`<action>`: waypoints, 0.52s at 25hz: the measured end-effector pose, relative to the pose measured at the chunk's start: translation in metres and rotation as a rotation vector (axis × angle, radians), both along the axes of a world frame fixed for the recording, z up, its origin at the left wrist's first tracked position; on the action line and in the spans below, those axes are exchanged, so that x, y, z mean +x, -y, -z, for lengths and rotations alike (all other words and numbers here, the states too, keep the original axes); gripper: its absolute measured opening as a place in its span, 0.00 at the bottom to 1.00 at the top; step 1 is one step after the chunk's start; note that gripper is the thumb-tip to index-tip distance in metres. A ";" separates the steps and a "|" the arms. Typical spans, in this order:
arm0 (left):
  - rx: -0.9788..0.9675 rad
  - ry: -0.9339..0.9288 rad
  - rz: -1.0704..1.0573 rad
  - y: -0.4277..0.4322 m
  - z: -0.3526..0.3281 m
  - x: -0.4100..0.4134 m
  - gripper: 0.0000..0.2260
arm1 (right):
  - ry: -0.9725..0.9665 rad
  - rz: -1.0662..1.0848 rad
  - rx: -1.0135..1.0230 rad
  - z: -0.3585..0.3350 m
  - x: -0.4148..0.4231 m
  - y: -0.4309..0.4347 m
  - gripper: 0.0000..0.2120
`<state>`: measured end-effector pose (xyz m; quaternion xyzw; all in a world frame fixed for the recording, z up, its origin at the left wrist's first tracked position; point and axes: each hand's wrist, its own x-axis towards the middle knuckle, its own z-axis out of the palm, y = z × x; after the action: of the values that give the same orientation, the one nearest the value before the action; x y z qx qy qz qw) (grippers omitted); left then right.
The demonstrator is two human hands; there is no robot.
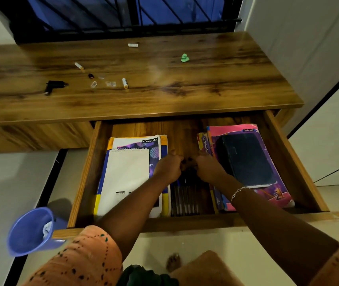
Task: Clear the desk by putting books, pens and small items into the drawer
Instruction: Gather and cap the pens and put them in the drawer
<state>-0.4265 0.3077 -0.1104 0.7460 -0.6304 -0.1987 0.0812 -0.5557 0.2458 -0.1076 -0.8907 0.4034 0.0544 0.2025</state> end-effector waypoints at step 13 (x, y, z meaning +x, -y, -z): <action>-0.187 0.157 -0.213 -0.091 -0.025 -0.050 0.16 | 0.149 -0.035 -0.023 -0.022 -0.035 -0.076 0.16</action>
<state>-0.4765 0.3984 -0.0858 0.8111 -0.5678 -0.0705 0.1214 -0.5912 0.3218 -0.0857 -0.9015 0.3721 -0.0130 0.2208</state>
